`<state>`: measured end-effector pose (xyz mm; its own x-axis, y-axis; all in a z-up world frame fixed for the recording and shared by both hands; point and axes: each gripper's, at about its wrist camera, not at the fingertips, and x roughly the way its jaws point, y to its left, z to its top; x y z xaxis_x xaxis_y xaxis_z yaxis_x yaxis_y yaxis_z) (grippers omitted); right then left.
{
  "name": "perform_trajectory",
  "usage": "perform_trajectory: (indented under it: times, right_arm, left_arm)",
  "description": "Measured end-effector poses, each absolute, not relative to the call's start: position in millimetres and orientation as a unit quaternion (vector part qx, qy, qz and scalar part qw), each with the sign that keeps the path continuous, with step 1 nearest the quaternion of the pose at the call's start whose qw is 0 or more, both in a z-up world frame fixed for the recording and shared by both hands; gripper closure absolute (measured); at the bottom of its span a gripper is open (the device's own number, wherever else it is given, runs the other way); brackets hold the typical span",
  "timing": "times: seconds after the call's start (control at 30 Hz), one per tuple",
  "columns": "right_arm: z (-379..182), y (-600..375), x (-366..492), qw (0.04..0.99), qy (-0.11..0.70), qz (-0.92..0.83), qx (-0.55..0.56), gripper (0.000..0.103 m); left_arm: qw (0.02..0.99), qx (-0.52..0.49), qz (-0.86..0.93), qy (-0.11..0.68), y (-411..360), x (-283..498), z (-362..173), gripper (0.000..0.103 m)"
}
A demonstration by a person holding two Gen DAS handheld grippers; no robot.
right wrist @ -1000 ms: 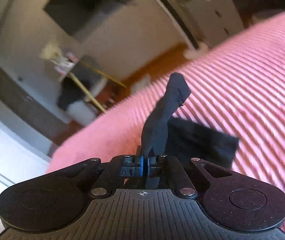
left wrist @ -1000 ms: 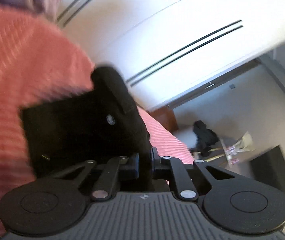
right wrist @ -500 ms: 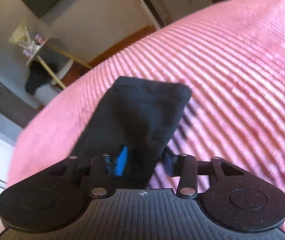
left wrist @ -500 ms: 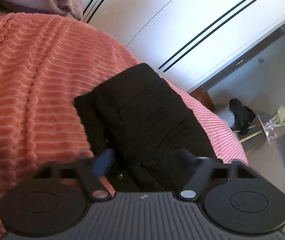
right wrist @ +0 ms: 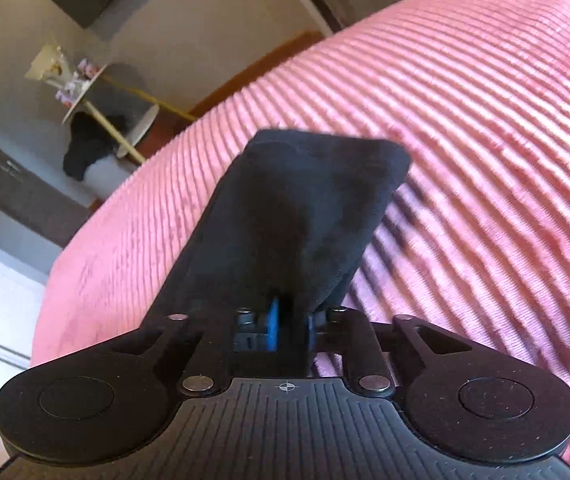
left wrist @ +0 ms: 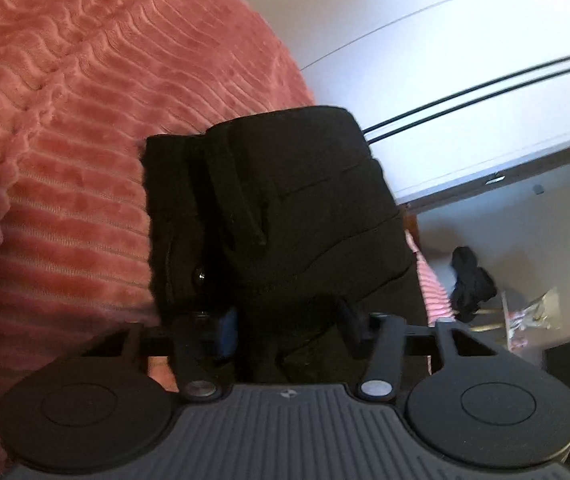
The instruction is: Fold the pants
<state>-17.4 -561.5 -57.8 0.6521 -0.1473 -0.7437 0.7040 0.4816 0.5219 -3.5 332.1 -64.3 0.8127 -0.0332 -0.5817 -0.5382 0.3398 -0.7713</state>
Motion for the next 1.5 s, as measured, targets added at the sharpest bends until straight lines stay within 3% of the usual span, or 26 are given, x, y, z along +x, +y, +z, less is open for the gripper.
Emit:
perform_trajectory:
  times: [0.03,0.07,0.23,0.33,0.37,0.47,0.5,0.53,0.57,0.6,0.63,0.7,0.73,0.87,0.9,1.03,1.1,1.13,1.2,1.23,1.27,1.33,1.5]
  right_arm:
    - [-55,-560,-15,0.803,0.323,-0.27,0.422,0.095]
    - [-49,-557,-12,0.81,0.327,-0.274,0.402,0.097]
    - [-13,-540,-18,0.873,0.283,-0.265,0.296,0.098]
    - [-28,-537,-12,0.873,0.326,-0.273,0.238,0.096]
    - [-38,-540,-10,0.864,0.343,-0.279,0.243,0.089]
    - [-52,-552,-17,0.845,0.342,-0.284,0.298,0.081]
    - [-51,-558,-21,0.841,0.327,-0.283,0.326,0.074]
    - [-51,-565,-26,0.835,0.31,-0.282,0.356,0.057]
    - [-50,-571,-30,0.83,0.294,-0.28,0.383,0.047]
    - [-50,-577,-31,0.824,0.281,-0.276,0.408,0.047]
    - [-52,-583,-31,0.817,0.275,-0.272,0.429,0.047]
    - [-53,-585,-24,0.809,0.277,-0.271,0.442,0.068]
    - [-52,-584,-18,0.809,0.285,-0.272,0.437,0.097]
    - [-7,-559,11,0.863,0.279,-0.248,0.341,0.097]
    - [10,-555,8,0.878,0.247,-0.219,0.347,0.097]
    - [50,-564,-19,0.896,0.093,-0.121,0.417,0.097]
    - [46,-568,-25,0.901,0.088,-0.144,0.399,0.096]
    - [37,-571,-24,0.9,0.113,-0.171,0.384,0.093]
    - [9,-577,-20,0.882,0.192,-0.247,0.352,0.077]
    - [-5,-580,-20,0.865,0.233,-0.294,0.332,0.052]
    - [-16,-583,-22,0.848,0.266,-0.331,0.318,0.042]
    - [-30,-586,-37,0.822,0.293,-0.382,0.306,0.047]
    - [-10,-566,-48,0.845,0.273,-0.376,0.266,0.048]
  left_arm:
    - [0.774,-0.555,0.159,0.258,329,-7,-60,0.085]
    - [0.77,-0.566,0.153,0.25,327,-11,-56,0.088]
    - [0.802,-0.539,0.129,0.223,324,-43,-16,0.091]
    - [0.81,-0.493,0.16,0.274,324,-56,-13,0.085]
    - [0.805,-0.473,0.186,0.306,324,-55,-19,0.076]
    - [0.799,-0.457,0.219,0.324,322,-62,-26,0.069]
    - [0.802,-0.453,0.228,0.315,321,-67,-21,0.063]
    - [0.807,-0.438,0.245,0.311,318,-72,-13,0.059]
    - [0.815,-0.422,0.254,0.307,315,-74,-4,0.052]
    - [0.828,-0.401,0.256,0.296,310,-75,7,0.045]
    - [0.839,-0.385,0.255,0.288,304,-74,16,0.042]
    - [0.864,-0.345,0.247,0.271,289,-70,38,0.034]
    - [0.873,-0.33,0.241,0.265,282,-68,45,0.032]
    - [0.909,-0.27,0.212,0.238,248,-50,75,0.022]
    - [0.915,-0.255,0.208,0.234,242,-42,80,0.016]
    - [0.93,-0.218,0.193,0.226,222,-34,90,0.015]
    - [0.929,-0.221,0.19,0.227,219,-31,88,0.015]
    - [0.928,-0.224,0.189,0.229,219,-30,84,0.015]
    - [0.925,-0.227,0.191,0.237,218,-27,77,0.015]
    - [0.924,-0.225,0.194,0.242,221,-26,74,0.015]
    - [0.923,-0.22,0.201,0.246,223,-25,71,0.015]
    - [0.921,-0.205,0.216,0.25,232,-28,71,0.015]
    - [0.917,-0.149,0.273,0.249,266,-37,94,0.014]
